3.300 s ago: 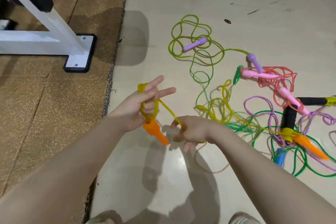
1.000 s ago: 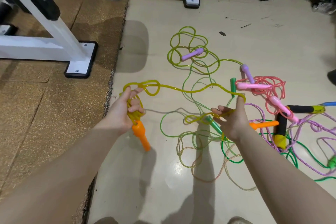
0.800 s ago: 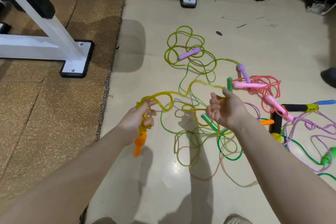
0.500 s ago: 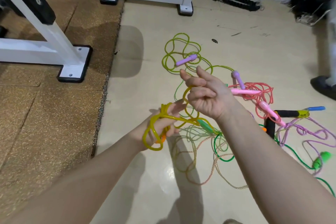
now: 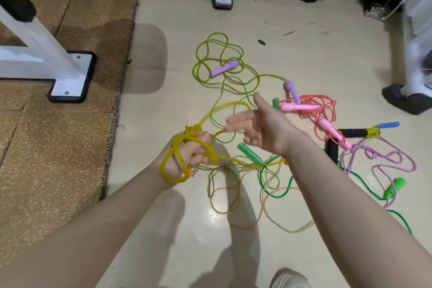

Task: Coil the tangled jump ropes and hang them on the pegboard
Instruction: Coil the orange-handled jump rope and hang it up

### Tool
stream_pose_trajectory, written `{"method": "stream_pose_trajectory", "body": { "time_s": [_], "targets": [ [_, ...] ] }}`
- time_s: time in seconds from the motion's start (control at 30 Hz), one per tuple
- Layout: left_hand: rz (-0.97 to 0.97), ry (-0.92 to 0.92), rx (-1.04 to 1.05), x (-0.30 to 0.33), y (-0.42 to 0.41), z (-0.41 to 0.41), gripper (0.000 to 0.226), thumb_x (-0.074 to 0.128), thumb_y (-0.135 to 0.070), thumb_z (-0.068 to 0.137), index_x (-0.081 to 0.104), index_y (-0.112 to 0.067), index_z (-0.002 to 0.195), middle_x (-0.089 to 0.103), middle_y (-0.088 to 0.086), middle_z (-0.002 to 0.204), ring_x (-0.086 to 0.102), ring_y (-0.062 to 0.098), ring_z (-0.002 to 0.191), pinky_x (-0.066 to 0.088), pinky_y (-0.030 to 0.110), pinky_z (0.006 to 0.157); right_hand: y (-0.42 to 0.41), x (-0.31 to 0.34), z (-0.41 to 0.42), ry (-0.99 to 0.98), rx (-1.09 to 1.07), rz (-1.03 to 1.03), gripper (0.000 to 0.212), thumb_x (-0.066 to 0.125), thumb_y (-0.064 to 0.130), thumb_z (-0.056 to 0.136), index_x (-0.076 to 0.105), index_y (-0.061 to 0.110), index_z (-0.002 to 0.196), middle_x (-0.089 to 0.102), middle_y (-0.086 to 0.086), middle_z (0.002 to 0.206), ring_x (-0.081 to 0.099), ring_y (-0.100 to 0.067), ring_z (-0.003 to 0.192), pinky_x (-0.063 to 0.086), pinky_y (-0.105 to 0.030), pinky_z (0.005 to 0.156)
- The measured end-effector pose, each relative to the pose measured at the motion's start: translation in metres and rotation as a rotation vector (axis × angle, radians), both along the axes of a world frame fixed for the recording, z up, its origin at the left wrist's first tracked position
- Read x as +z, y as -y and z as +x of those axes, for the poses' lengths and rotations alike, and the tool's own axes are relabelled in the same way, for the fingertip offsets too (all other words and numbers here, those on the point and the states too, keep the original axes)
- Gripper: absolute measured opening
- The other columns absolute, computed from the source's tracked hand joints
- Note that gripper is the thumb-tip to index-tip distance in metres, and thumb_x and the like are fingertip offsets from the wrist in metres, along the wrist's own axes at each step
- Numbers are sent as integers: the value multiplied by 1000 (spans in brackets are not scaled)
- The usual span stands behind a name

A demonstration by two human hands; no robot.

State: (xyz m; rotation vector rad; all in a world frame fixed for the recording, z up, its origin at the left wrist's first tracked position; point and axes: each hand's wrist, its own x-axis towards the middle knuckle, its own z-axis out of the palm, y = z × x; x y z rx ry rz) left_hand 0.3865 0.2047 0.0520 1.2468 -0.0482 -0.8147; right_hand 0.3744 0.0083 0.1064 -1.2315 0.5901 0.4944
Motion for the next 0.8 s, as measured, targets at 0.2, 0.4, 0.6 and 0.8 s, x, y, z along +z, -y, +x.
{"method": "stream_pose_trajectory", "body": {
  "time_s": [0.2,0.4,0.6,0.8],
  "targets": [
    [-51,-36,161,6,-10,12,37,41,-14,99,44,-16,62,31,-8,48,25,2,33,42,17,48,27,-78,-58,-38,430,-706,46,56,9,87,50,21,130,48,-1,131,54,-9,102,48,-23,76],
    [-84,-119,72,10,-13,7,36,37,-18,99,37,-17,63,28,-8,50,24,1,33,43,17,51,9,-136,-68,-33,823,-1076,46,51,20,92,42,20,137,46,-9,138,43,-29,127,38,-34,100],
    [-72,-156,177,6,-9,6,29,40,-17,98,43,-13,70,33,-8,49,29,3,33,43,18,50,-13,-125,-53,80,546,-1154,16,40,15,97,55,10,92,64,-16,98,58,-30,91,36,-31,69],
    [-73,-178,297,0,-12,13,26,41,-14,98,48,-9,74,40,-7,47,31,3,33,42,17,47,-14,-30,-6,430,-222,-676,23,39,7,95,55,17,82,67,0,93,48,-7,66,40,-18,66]
  ]
}}
